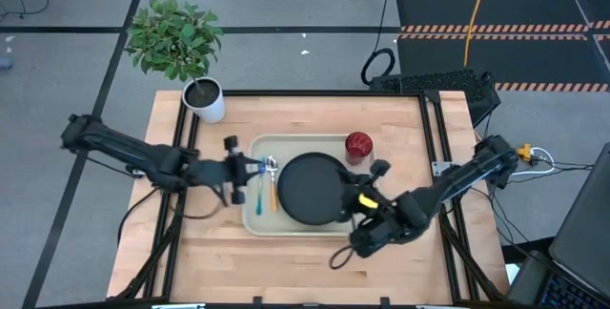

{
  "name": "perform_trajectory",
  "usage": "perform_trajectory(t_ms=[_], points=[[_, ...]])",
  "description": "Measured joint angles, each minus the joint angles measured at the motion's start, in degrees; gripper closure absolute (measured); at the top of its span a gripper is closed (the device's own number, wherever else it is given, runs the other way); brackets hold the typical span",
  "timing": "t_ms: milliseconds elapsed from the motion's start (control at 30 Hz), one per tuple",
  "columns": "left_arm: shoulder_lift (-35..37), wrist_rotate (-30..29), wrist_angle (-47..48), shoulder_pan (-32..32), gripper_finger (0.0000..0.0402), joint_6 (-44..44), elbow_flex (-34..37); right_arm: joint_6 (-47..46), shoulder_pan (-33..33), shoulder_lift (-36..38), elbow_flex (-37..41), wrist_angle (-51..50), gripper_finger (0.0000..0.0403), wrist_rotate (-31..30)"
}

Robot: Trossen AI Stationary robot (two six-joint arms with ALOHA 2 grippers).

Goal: Pick and place plate/cup/fork/spoon on tray
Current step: Return to Home Position

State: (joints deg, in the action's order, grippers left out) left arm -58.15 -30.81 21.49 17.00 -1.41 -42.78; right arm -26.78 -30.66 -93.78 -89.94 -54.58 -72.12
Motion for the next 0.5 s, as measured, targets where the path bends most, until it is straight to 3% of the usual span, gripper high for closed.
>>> perform_trajectory(t_ms=[167,267,333,433,500], points=[[14.51,-0.28,-6.45,0.13,0.0289,-2.93,6.86,1.48,-1.25,10.55,13.75,10.3,0.0383,-1.37],[23.49,3.6,-11.65,-0.43,0.0289,-7.08,11.26,9.85,-1.27,18.92,24.33,25.48,0.0383,1.76],[29.08,7.39,-14.58,-1.49,0.0289,-8.96,13.77,20.56,-0.03,24.88,32.42,40.4,0.0383,10.23],[35.61,9.5,-17.14,-3.98,0.0289,-9.95,16.48,34.8,4.15,33.27,44.94,65.73,0.0383,32.59],[38.53,10.54,-16.78,-5.9,0.0289,-9.72,17.84,38.9,7.74,37.6,51.49,78.13,0.0383,42.59]])
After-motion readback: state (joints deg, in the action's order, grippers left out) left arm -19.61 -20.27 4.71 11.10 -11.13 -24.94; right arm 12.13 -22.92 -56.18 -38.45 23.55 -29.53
